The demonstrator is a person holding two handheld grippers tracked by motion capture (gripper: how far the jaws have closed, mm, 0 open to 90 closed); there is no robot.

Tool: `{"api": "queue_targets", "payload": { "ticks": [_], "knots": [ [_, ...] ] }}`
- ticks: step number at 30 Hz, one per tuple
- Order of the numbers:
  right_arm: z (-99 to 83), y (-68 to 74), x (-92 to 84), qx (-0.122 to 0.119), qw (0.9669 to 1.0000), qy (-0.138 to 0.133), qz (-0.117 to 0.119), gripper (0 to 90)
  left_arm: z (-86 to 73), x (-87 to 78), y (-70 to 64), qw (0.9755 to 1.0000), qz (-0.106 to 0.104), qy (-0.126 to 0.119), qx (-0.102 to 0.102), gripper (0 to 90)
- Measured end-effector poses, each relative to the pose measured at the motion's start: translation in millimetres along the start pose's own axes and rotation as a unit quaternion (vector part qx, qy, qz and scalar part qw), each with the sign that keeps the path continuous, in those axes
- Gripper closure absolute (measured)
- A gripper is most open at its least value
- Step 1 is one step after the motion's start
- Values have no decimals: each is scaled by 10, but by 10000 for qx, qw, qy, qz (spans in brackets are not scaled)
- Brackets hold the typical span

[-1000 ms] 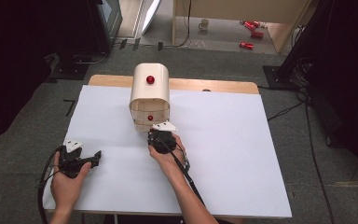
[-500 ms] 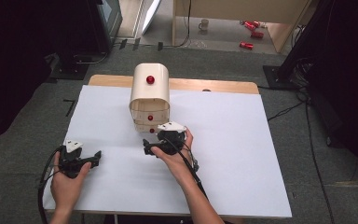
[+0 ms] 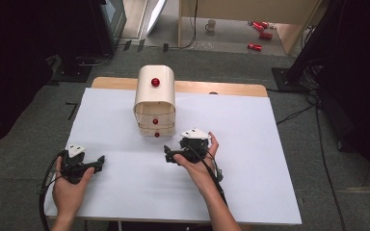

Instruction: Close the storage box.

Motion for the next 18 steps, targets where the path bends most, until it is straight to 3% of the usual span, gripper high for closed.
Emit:
{"api": "queue_targets", "payload": {
  "ticks": [18],
  "knots": [
    [-219, -524, -367, 27, 9995, 43, -319, 0, -1, -1, -1, 10000, 4, 0, 12, 152]
  ]
}}
Point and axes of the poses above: each handheld gripper's, and its own axes: x roughly forward along the jaws, z roughly out of its top, y roughly to its left, the point moved 7 cm from there along x, roughly forward along the jaws, and after that the axes turned 5 degrees about -y, right-handed, at the moved point
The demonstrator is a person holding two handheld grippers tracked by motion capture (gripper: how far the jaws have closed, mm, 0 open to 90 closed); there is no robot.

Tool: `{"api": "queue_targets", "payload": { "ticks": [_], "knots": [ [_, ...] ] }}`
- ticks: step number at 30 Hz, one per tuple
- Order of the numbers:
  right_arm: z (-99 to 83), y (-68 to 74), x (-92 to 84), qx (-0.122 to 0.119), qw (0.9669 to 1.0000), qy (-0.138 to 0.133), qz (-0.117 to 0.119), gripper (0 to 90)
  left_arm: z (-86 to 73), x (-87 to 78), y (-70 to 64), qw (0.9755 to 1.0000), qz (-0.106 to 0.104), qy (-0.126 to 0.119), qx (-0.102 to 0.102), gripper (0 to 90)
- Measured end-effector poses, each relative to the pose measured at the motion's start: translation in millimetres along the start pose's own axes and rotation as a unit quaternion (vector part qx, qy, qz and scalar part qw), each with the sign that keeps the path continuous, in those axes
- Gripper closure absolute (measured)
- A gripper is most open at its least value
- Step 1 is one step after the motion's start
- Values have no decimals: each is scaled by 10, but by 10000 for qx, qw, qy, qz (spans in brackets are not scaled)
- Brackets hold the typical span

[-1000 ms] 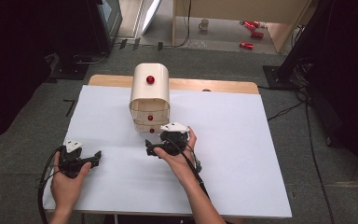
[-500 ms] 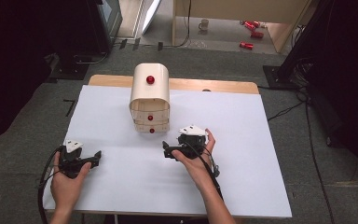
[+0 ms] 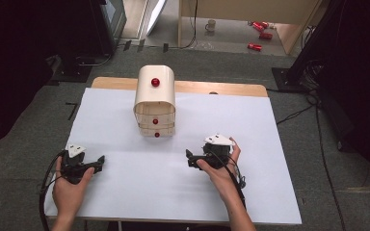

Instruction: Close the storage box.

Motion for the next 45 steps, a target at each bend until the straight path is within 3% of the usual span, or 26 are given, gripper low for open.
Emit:
{"api": "queue_targets", "payload": {
  "ticks": [24, 45],
  "knots": [
    [-258, -637, -401, 168, 9987, 19, -478, 0, 0, -1, 1, 10000, 6, 1, 11, 152],
    [-573, -1195, -733, 368, 9948, 178, -928, 0, 0, 0, 1, 10000, 5, -1, 6, 152]
  ]
}}
Point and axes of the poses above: each handheld gripper's, and its own axes: x roughly forward along the jaws, z roughly out of its top, y roughly to its left, the point moved 7 cm from there along x, roughly forward along the jaws, and after that the axes turned 5 degrees about -y, right-handed, at the moved point
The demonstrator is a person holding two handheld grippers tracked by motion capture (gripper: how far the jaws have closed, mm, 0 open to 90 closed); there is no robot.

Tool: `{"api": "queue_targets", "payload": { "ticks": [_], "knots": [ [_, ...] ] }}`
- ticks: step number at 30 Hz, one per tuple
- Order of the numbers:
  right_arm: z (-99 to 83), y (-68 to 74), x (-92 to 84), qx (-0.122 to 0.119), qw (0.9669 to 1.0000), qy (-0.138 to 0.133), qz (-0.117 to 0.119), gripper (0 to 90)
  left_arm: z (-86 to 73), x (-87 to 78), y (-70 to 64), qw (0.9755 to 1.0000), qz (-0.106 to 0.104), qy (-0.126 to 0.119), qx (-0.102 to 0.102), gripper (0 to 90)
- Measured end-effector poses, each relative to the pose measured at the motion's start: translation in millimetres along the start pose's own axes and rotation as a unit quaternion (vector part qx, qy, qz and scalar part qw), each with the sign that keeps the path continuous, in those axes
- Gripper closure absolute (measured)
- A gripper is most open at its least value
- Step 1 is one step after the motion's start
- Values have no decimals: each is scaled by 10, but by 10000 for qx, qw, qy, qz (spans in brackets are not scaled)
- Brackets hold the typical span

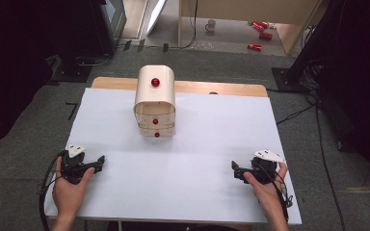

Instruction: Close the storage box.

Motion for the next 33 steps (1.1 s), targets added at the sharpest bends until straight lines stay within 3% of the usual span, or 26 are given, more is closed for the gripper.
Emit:
{"api": "queue_targets", "payload": {
  "ticks": [21, 27, 31, 33],
  "knots": [
    [-377, -628, -273, 251, 9986, 193, -417, 0, 0, -1, -1, 10000, 2, -3, -1, 152],
    [-440, -655, -279, 261, 9985, 189, -432, 0, 0, 0, 0, 10000, 2, -1, 0, 152],
    [-461, -618, -252, -19, 9976, 301, -623, 0, 0, -1, 0, 10000, 1, -1, -1, 152],
    [-463, -622, -252, -1, 9977, 297, -611, 0, 0, -1, -1, 10000, 3, -3, -1, 152]
  ]
}}
Point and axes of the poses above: each handheld gripper's, and its own axes: x roughly forward along the jaws, z roughly out of its top, y roughly to its left, the point moved 7 cm from there along x, roughly forward along the jaws, and after that the axes turned 5 degrees about -y, right-handed, at the moved point
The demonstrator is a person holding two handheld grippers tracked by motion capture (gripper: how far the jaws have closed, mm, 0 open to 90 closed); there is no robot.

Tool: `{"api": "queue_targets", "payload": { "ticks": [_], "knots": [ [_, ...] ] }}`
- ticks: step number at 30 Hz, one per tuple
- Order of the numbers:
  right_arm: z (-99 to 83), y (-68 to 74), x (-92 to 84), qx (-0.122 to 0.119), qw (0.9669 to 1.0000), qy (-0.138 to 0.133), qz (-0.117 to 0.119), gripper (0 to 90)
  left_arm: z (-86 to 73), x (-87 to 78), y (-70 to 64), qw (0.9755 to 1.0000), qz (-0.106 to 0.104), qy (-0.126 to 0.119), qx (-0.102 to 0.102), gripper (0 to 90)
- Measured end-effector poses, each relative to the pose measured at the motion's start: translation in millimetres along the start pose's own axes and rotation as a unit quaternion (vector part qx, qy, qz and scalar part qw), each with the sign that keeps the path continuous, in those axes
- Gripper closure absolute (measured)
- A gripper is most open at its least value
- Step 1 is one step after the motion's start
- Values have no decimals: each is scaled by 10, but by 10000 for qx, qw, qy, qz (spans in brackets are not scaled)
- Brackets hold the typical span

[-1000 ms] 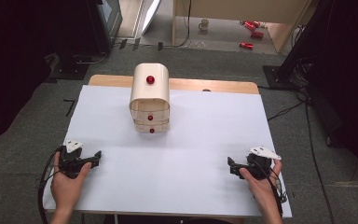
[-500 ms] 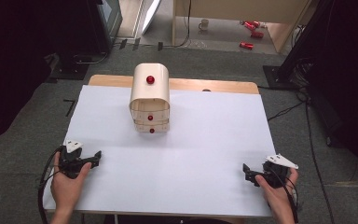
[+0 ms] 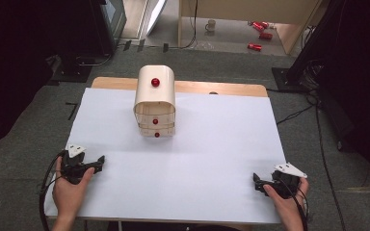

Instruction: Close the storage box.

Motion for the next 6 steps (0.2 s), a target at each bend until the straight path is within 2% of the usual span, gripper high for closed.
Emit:
{"api": "queue_targets", "payload": {
  "ticks": [6],
  "knots": [
    [-2, 0, 0, -8, 10000, -10, -6, 0, 0, 0, 0, 10000, -1, 0, -2, 153]
  ]
}}
Point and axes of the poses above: each handheld gripper's, and its own axes: x roughly forward along the jaws, z roughly out of its top, y roughly to its left, the point moved 7 cm from there along x, roughly forward along the jaws, and after that the axes turned 5 degrees about -y, right-handed, at the moved point
